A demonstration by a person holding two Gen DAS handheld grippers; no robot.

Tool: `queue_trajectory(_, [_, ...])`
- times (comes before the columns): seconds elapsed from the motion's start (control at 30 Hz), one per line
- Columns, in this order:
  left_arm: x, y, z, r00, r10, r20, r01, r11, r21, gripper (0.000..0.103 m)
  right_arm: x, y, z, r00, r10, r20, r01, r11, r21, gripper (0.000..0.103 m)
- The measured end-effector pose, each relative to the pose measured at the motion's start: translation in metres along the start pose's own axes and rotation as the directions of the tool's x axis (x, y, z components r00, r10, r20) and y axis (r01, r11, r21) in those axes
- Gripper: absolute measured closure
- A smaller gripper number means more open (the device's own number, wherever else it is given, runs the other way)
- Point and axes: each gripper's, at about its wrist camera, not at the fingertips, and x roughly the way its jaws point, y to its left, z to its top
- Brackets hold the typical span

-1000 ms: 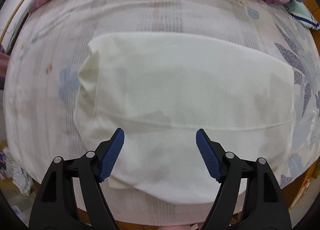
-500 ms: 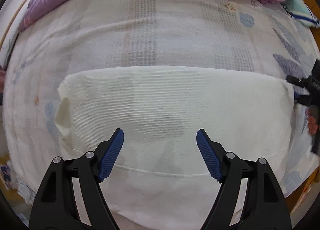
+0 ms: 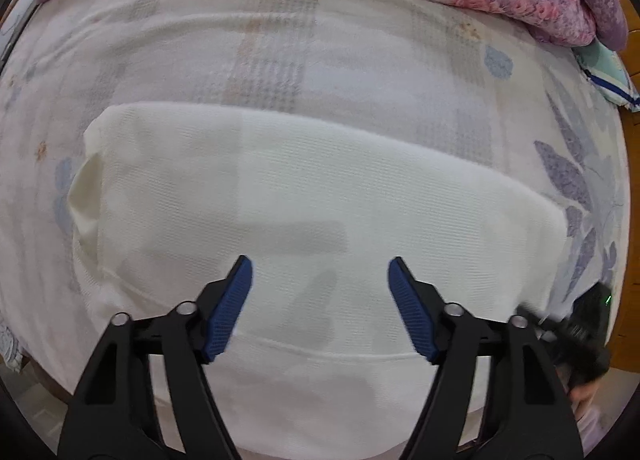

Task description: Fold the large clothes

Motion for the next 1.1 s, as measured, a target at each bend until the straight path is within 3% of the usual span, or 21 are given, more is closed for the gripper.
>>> queue_trajectory(0.03, [-0.001, -0.004, 0.005, 1.0, -0.01, 0.003, 0.01, 1.0, 0.011, 0.045, 0.001, 0.003, -0.005, 0.999, -0.034, -0.006, 0.034, 0.999, -0.014, 0.07])
queue_trajectory(0.07, [-0.002, -0.008, 0.011, 1.0, -0.018, 0.005, 0.018, 1.0, 0.025, 0.048, 0.004, 0.011, -0.014, 0.992, -0.124, -0.01, 0.123, 0.991, -0.059, 0.07])
queue_trajectory(0.13, [-0.003, -0.015, 0.023, 1.0, -0.029, -0.001, 0.029, 0.998, 0.047, 0.067, 0.008, 0.031, -0.028, 0.964, -0.264, 0.016, 0.263, 0.954, -0.145, 0.073])
queue_trajectory(0.17, [-0.004, -0.019, 0.031, 0.999, -0.036, -0.008, 0.037, 0.998, 0.056, 0.074, 0.013, 0.046, -0.034, 0.935, -0.352, 0.043, 0.353, 0.913, -0.203, 0.074])
queue_trajectory(0.23, [-0.004, -0.026, 0.044, 0.999, -0.045, -0.021, 0.046, 0.997, 0.068, 0.08, 0.023, 0.057, -0.038, 0.887, -0.455, 0.078, 0.46, 0.858, -0.228, 0.075])
queue_trajectory(0.27, [-0.004, -0.03, 0.052, 0.999, -0.042, -0.031, 0.044, 0.996, 0.077, 0.086, 0.028, 0.058, -0.038, 0.872, -0.483, 0.085, 0.489, 0.844, -0.221, 0.076])
queue_trajectory(0.4, [0.002, -0.045, 0.073, 0.995, -0.004, -0.098, 0.014, 0.994, 0.105, 0.094, 0.039, 0.065, -0.035, 0.809, -0.58, 0.092, 0.585, 0.781, -0.219, 0.076])
queue_trajectory(0.5, [0.011, -0.054, 0.084, 0.99, 0.038, -0.132, -0.02, 0.991, 0.135, 0.1, 0.034, 0.062, -0.031, 0.818, -0.571, 0.065, 0.571, 0.795, -0.204, 0.075])
queue_trajectory(0.67, [0.047, -0.054, 0.099, 0.984, 0.054, -0.171, -0.03, 0.989, 0.142, 0.103, 0.029, 0.065, -0.029, 0.808, -0.584, 0.075, 0.585, 0.781, -0.22, 0.075])
queue_trajectory(0.73, [0.087, -0.046, 0.099, 0.964, 0.042, -0.264, -0.012, 0.993, 0.115, 0.103, 0.028, 0.066, -0.029, 0.81, -0.581, 0.076, 0.582, 0.783, -0.22, 0.075])
queue_trajectory(0.8, [0.117, -0.039, 0.094, 0.955, 0.023, -0.297, 0.008, 0.995, 0.103, 0.103, 0.031, 0.069, -0.03, 0.827, -0.557, 0.08, 0.56, 0.801, -0.211, 0.074])
queue_trajectory(0.9, [0.112, -0.035, 0.094, 0.943, 0.005, -0.332, 0.032, 0.994, 0.105, 0.103, 0.028, 0.064, -0.034, 0.849, -0.522, 0.08, 0.527, 0.828, -0.193, 0.074])
queue_trajectory(0.93, [0.109, -0.031, 0.093, 0.929, 0.01, -0.369, 0.023, 0.996, 0.085, 0.103, 0.027, 0.064, -0.034, 0.85, -0.521, 0.081, 0.526, 0.828, -0.194, 0.074])
queue_trajectory(0.97, [0.104, -0.028, 0.091, 0.92, 0.037, -0.391, -0.008, 0.997, 0.074, 0.103, 0.026, 0.066, -0.035, 0.846, -0.527, 0.083, 0.532, 0.825, -0.192, 0.074])
queue_trajectory(1.03, [0.095, -0.03, 0.082, 0.921, 0.099, -0.377, -0.06, 0.992, 0.114, 0.103, 0.026, 0.07, -0.036, 0.835, -0.544, 0.081, 0.549, 0.815, -0.184, 0.074])
queue_trajectory(1.1, [0.121, -0.03, 0.067, 0.918, 0.137, -0.372, -0.084, 0.984, 0.156, 0.103, 0.03, 0.074, -0.036, 0.83, -0.552, 0.086, 0.558, 0.811, -0.179, 0.073])
